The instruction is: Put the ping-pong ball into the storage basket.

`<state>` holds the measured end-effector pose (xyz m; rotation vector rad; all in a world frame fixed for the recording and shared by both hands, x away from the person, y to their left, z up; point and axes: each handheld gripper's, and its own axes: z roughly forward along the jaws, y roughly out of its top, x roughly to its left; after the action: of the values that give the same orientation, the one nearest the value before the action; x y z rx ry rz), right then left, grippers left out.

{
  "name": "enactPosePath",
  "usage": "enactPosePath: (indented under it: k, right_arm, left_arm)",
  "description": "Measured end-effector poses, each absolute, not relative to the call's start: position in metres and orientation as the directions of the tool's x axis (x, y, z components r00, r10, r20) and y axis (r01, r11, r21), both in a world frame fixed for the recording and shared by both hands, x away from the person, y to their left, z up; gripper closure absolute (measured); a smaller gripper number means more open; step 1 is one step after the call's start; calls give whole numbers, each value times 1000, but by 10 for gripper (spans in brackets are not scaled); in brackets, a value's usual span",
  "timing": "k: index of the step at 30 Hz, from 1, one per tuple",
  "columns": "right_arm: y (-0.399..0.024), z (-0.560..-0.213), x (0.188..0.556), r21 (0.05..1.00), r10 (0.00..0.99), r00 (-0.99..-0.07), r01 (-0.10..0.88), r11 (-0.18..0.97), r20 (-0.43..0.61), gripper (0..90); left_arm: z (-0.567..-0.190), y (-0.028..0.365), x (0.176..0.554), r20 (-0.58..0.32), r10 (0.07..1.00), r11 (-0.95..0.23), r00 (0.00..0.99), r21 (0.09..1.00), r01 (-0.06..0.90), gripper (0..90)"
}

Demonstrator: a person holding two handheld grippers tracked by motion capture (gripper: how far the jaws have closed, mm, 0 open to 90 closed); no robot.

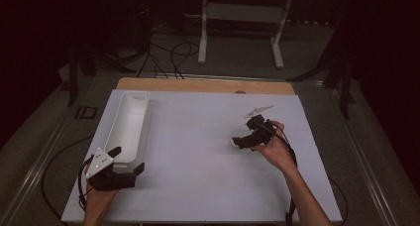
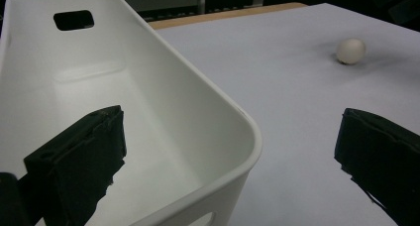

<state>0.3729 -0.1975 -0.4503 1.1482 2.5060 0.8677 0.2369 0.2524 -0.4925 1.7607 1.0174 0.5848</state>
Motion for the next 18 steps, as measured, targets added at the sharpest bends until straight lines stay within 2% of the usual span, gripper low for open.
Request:
enactPosePath:
  k: [18]
  right_arm:
    - [-189, -465, 383, 548, 753, -657, 642, 536, 34, 79]
  left_arm:
    - [-493, 252, 237, -62, 844, -169, 533, 913, 372, 1]
